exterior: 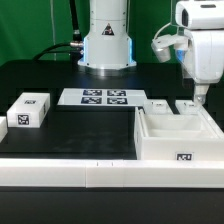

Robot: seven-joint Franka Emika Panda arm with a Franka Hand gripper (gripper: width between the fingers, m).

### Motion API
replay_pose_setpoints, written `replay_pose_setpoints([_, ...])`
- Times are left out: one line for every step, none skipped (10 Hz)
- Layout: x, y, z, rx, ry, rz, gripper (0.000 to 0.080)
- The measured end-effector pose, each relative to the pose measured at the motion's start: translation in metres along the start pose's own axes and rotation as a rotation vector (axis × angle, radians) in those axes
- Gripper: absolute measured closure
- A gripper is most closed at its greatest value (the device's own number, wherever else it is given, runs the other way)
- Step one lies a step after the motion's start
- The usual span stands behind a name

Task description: Assemble cabinet

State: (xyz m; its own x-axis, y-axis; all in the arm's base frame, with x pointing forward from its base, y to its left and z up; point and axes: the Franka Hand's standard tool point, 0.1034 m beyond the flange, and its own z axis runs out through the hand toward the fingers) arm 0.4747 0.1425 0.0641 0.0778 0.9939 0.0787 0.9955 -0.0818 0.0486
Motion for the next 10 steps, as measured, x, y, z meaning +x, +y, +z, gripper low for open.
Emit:
replay_pose_setpoints([0.003,-0.009,0.004,0.009,0.002,-0.003,0.0002])
replay_pose_setpoints([0.005,-0.014,0.006,0.009,0.006,0.002,0.0002])
replay_pose_setpoints([0.007,-0.020,0.010,0.016,0.009,0.004,0.0002])
replay_pose_setpoints([0.009,-0.025,0.015,0.019,0.014,0.010,0.0002])
replay_pose_setpoints([0.011,-0.031,0.020,0.023,0.018,0.017,0.0002])
replay_pose_setpoints([0.015,-0.041,0.028,0.025,0.028,0.032,0.0002])
replay_pose_setpoints([0.016,-0.051,0.036,0.033,0.034,0.032,0.0002])
replay_pose_setpoints([0.015,-0.055,0.040,0.041,0.034,0.034,0.0002])
replay_pose_setpoints([0.013,-0.058,0.044,0.047,0.035,0.038,0.0002])
replay_pose_setpoints([0.013,-0.057,0.043,0.045,0.035,0.039,0.0002])
